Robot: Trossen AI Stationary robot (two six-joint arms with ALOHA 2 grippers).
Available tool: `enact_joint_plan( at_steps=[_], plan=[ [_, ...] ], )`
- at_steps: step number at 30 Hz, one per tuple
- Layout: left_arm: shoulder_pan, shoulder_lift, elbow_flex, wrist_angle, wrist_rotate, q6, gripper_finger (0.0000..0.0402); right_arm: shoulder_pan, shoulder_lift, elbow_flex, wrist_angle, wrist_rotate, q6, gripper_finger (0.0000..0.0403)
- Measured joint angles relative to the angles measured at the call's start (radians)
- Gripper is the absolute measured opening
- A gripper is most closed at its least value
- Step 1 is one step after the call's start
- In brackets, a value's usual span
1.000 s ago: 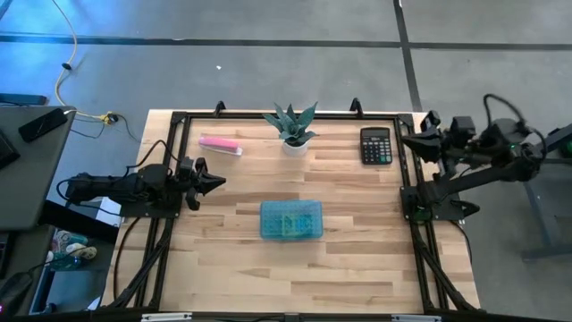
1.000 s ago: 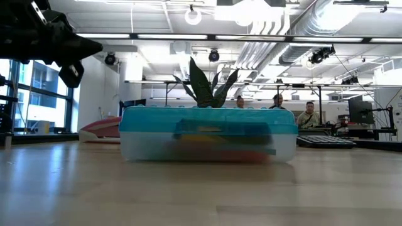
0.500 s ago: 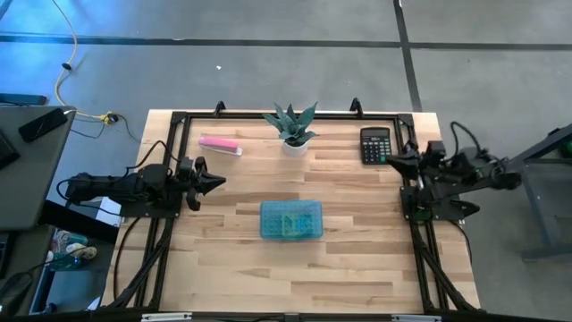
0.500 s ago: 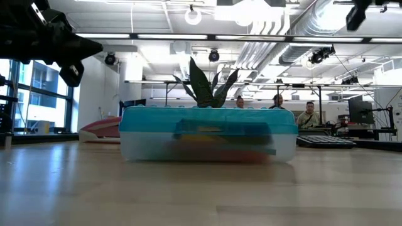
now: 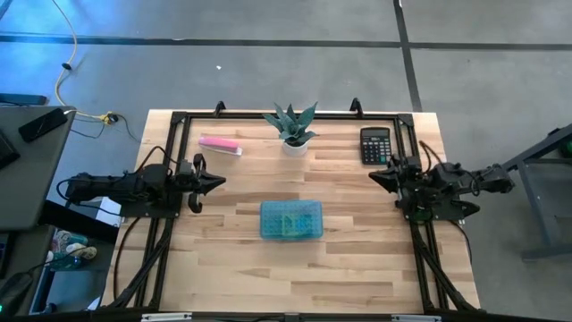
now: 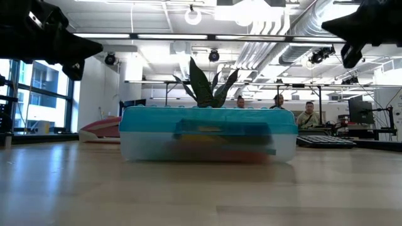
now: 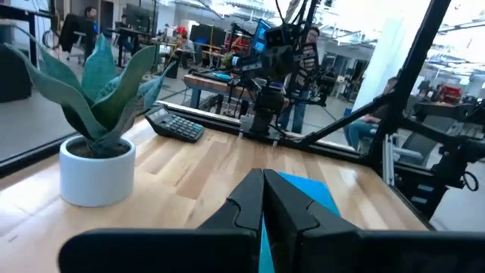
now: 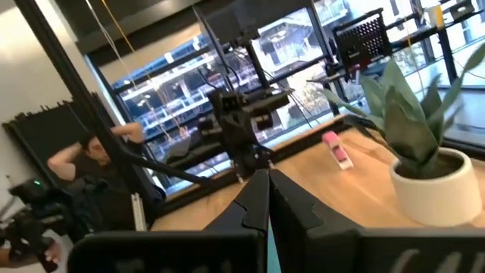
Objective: Pack school essentials
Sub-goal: Return to Home Position
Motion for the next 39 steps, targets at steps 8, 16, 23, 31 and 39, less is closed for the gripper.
enact_joint_plan(
  at_steps=[8, 16, 23, 31, 39],
  plan=[
    [0.000, 0.000, 0.000, 0.000, -0.002, 0.056, 0.0000, 0.000, 0.000, -0.068, 0.055, 0.064, -0.028, 0.0000],
    [0.000, 0.000, 0.000, 0.000, -0.003, 0.056, 0.0000, 0.000, 0.000, -0.082, 0.050, 0.103, -0.041, 0.0000],
    [0.000, 0.000, 0.000, 0.004, -0.025, 0.056, 0.0000, 0.000, 0.001, -0.082, 0.011, 0.133, -0.037, 0.0000],
    [0.000, 0.000, 0.000, 0.004, -0.024, 0.056, 0.0000, 0.000, 0.001, -0.082, -0.067, 0.164, -0.009, 0.0000],
    [0.000, 0.000, 0.000, 0.004, -0.024, 0.056, 0.0000, 0.000, 0.002, -0.082, -0.102, 0.178, -0.037, 0.0000]
  ],
)
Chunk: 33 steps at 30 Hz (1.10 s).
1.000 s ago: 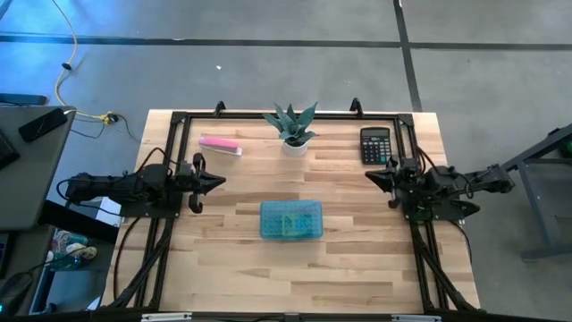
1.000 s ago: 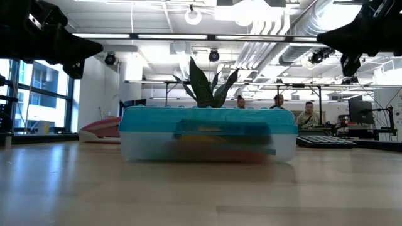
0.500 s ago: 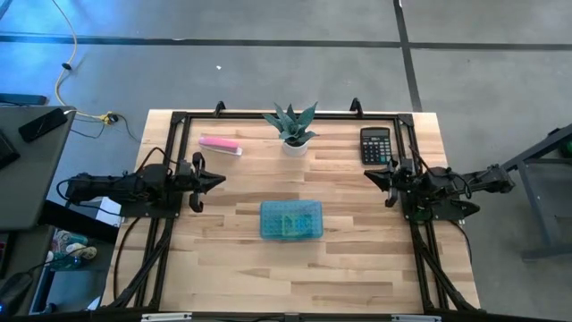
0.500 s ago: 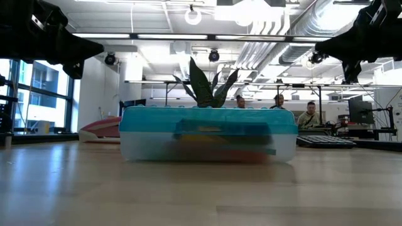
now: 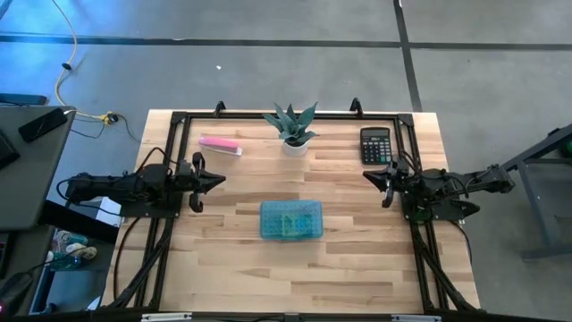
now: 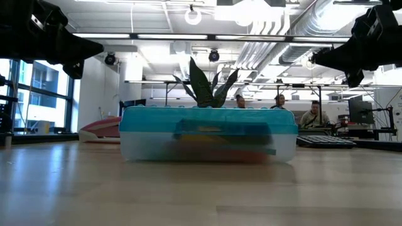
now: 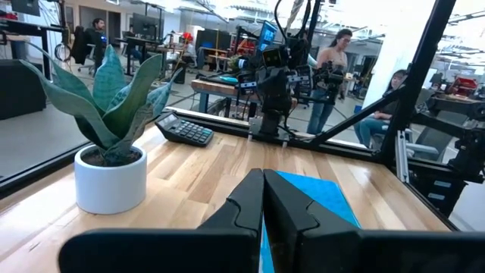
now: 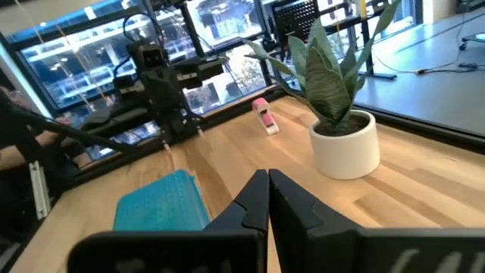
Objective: Pack school essentials
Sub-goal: Return to Home Position
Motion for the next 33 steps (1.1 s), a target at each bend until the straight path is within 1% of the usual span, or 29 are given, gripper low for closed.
enact_joint_plan(
  at_steps=[2, 8, 33],
  plan=[
    [0.000, 0.000, 0.000, 0.000, 0.000, 0.000, 0.0000, 0.000, 0.000, 0.000, 0.004, 0.003, 0.001, 0.0000],
    [0.000, 0.000, 0.000, 0.000, 0.002, 0.000, 0.0001, 0.000, 0.000, 0.000, 0.003, -0.034, 0.002, 0.0000],
    [0.000, 0.000, 0.000, 0.000, 0.002, 0.000, 0.0001, 0.000, 0.000, 0.000, -0.002, -0.034, 0.002, 0.0000]
  ],
)
